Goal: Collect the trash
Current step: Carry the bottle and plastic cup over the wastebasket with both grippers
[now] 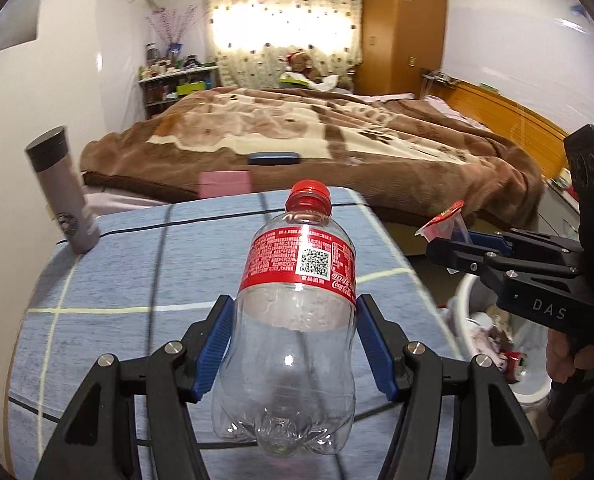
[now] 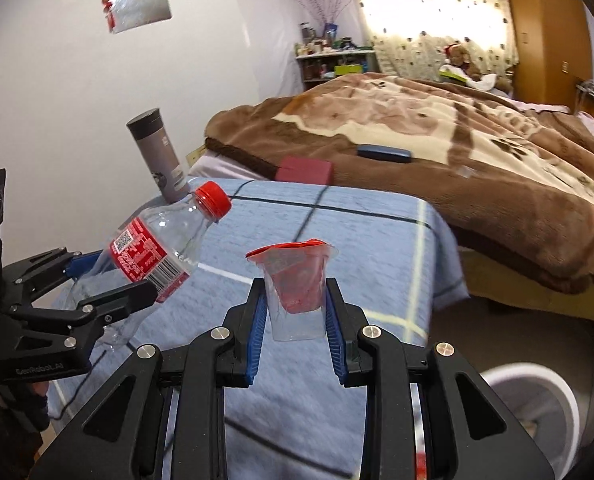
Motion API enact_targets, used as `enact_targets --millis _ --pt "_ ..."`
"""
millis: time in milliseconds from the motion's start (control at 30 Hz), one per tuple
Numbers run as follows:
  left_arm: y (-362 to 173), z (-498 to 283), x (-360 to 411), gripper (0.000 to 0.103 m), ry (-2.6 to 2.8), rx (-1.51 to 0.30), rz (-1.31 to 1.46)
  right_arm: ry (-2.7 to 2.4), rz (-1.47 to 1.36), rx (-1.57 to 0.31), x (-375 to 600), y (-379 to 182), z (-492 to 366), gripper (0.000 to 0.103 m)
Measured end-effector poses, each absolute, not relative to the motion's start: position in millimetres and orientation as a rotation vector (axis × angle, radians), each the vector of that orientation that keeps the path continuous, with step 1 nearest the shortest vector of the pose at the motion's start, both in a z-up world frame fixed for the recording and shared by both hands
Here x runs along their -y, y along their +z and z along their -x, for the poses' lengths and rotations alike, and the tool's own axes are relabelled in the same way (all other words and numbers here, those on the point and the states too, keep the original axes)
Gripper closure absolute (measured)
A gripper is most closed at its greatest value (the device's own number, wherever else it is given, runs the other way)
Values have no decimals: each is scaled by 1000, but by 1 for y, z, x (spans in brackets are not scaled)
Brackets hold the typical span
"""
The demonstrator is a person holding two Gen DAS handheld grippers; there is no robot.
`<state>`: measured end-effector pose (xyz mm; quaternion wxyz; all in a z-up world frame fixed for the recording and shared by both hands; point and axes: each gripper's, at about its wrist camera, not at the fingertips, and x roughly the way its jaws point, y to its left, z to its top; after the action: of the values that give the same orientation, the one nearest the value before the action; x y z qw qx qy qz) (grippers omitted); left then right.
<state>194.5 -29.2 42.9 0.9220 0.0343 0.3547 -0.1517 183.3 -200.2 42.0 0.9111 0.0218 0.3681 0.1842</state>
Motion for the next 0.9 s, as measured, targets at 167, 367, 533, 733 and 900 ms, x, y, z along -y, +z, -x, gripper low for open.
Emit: enact_targets --millis 167,367,533,733,900 --pt "41 -181 71 39 -392 -729 -89 308 -80 -750 235 41 -161 74" --pt "26 -170 130 39 -505 -767 -111 193 -95 -775 274 31 -145 74" --pt "10 -160 180 39 -590 -808 -143 72 -111 -825 314 10 -133 74" --pt "-4 -147 222 39 -664 -848 -172 -6 -152 -904 345 -12 -129 74" --pt "-13 -138 239 39 -686 -871 -190 -31 -147 -928 352 -21 -128 74"
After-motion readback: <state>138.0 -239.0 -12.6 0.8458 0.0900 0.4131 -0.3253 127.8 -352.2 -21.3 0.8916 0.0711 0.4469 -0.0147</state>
